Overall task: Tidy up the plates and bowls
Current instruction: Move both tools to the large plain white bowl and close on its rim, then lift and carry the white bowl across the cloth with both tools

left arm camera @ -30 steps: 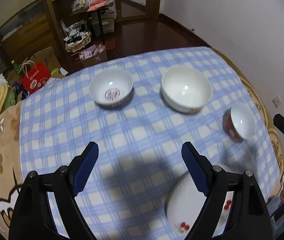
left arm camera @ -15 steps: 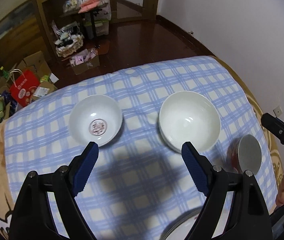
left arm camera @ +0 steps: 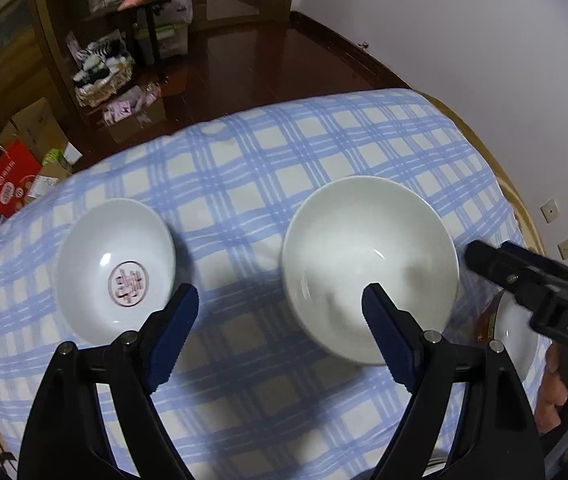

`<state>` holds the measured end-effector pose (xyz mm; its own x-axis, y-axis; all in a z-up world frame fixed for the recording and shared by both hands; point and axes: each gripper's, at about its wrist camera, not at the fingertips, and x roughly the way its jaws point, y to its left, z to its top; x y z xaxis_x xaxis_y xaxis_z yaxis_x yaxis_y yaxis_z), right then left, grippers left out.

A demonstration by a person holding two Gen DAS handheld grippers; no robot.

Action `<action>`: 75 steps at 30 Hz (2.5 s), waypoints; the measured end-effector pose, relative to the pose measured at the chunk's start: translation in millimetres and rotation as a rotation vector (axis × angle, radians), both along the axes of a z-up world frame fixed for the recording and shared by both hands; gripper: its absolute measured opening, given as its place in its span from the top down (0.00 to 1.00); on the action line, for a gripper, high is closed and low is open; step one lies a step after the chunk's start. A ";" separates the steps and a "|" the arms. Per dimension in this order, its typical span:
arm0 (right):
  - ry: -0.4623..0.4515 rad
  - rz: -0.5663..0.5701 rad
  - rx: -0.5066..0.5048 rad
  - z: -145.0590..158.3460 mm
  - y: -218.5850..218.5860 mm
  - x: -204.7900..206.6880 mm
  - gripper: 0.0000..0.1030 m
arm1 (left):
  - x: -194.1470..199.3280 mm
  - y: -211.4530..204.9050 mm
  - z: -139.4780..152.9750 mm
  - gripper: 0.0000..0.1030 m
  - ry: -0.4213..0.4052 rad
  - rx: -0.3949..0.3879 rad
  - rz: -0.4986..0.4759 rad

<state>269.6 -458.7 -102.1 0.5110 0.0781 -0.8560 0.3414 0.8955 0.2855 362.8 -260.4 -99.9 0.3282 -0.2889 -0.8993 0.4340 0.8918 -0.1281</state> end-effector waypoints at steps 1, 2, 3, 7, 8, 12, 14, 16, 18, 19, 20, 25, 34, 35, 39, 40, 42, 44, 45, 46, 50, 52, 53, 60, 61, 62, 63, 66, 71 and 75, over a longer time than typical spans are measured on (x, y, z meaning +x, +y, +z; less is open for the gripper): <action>0.015 0.001 0.014 -5.2 -0.8 3.1 0.21 | 1.1 -1.3 -2.9 0.31 0.007 -0.004 -0.002; 0.033 0.004 0.032 -11.8 -1.5 7.2 0.29 | 2.2 -2.7 -6.2 0.41 0.017 -0.007 -0.003; 0.045 0.007 0.046 -16.6 -1.3 9.8 0.32 | 4.0 -4.0 -10.0 0.45 0.033 -0.007 -0.001; 0.089 0.014 0.084 -31.6 1.0 18.6 0.42 | 10.2 -8.7 -28.2 0.73 0.097 0.019 0.008; 0.112 0.020 0.092 -34.4 2.5 21.4 0.45 | 10.5 -10.1 -31.3 0.80 0.099 0.021 0.003; 0.178 0.033 0.075 -42.4 9.2 29.5 0.66 | 7.6 -18.1 -37.2 0.88 0.066 0.058 -0.031; 0.179 0.040 0.098 -43.8 11.4 32.3 0.79 | 6.2 -20.2 -36.5 0.89 0.054 0.063 -0.032; 0.187 0.027 0.114 -45.4 12.9 32.7 0.83 | 8.3 -18.3 -35.7 0.89 0.064 0.052 -0.028; 0.187 0.017 0.099 -43.9 15.3 32.0 0.84 | 8.4 -17.2 -34.2 0.89 0.075 0.047 -0.030; 0.187 0.015 0.088 -41.8 17.4 31.6 0.85 | 8.3 -16.6 -33.1 0.89 0.077 0.047 -0.030; 0.187 0.016 0.079 -40.8 19.3 30.6 0.85 | 7.8 -15.4 -32.0 0.89 0.082 0.045 -0.027; 0.188 0.026 0.053 -32.1 28.2 19.1 0.85 | -1.5 -9.2 -23.3 0.89 0.081 0.037 -0.018; 0.163 0.017 0.047 -3.8 42.7 -4.4 0.86 | -30.6 9.3 1.4 0.89 0.058 0.017 -0.022; 0.158 0.019 0.045 -0.3 45.2 -7.1 0.86 | -33.9 12.6 4.8 0.89 0.057 0.019 -0.018; 0.146 0.031 0.036 14.9 59.7 -19.2 0.86 | -46.3 28.4 20.1 0.89 0.043 0.015 0.001; 0.144 0.039 0.034 18.4 65.4 -22.3 0.86 | -49.2 33.1 24.0 0.89 0.040 0.013 0.008; 0.141 0.050 0.040 22.9 72.4 -29.7 0.86 | -56.9 45.6 32.7 0.89 0.035 0.006 0.023; 0.133 0.052 0.052 26.5 80.1 -36.2 0.86 | -62.4 55.0 36.9 0.89 0.036 0.010 0.029; 0.128 0.058 0.051 28.6 84.9 -39.2 0.86 | -66.5 59.1 38.2 0.89 0.038 0.026 0.033; 0.126 0.066 0.042 30.6 91.2 -42.0 0.86 | -69.9 63.3 39.6 0.89 0.038 0.030 0.039; 0.121 0.072 0.047 34.7 108.0 -54.5 0.86 | -84.9 81.1 43.7 0.89 0.037 0.027 0.065; 0.116 0.080 0.046 37.7 115.9 -61.2 0.86 | -95.9 89.4 46.2 0.89 0.027 0.043 0.062; 0.114 0.084 0.045 39.2 120.6 -64.8 0.86 | -100.9 94.4 47.6 0.89 0.024 0.043 0.063; 0.100 0.124 0.021 48.5 153.0 -82.0 0.86 | -125.1 123.0 50.1 0.89 0.029 0.056 0.091; 0.097 0.129 0.024 48.0 157.6 -84.6 0.86 | -128.2 125.8 49.7 0.89 0.027 0.063 0.094; 0.097 0.131 0.021 47.5 161.0 -87.0 0.86 | -130.9 128.9 49.1 0.89 0.030 0.061 0.096; 0.101 0.137 0.008 46.6 165.6 -88.8 0.86 | -133.0 133.1 47.8 0.89 0.038 0.051 0.101; 0.105 0.137 0.011 41.9 174.3 -92.5 0.86 | -135.7 143.7 41.5 0.89 0.059 0.045 0.124; 0.118 0.140 0.038 30.8 185.1 -96.2 0.86 | -143.0 155.4 35.7 0.89 0.066 0.057 0.150; 0.122 0.152 0.046 24.0 195.0 -97.3 0.86 | -144.3 169.2 27.7 0.89 0.088 0.050 0.160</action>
<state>172.4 -263.7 -78.1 0.3826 0.1865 -0.9049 0.2381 0.9264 0.2916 218.5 -91.1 -72.2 0.2855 -0.1933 -0.9387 0.2752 0.9547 -0.1129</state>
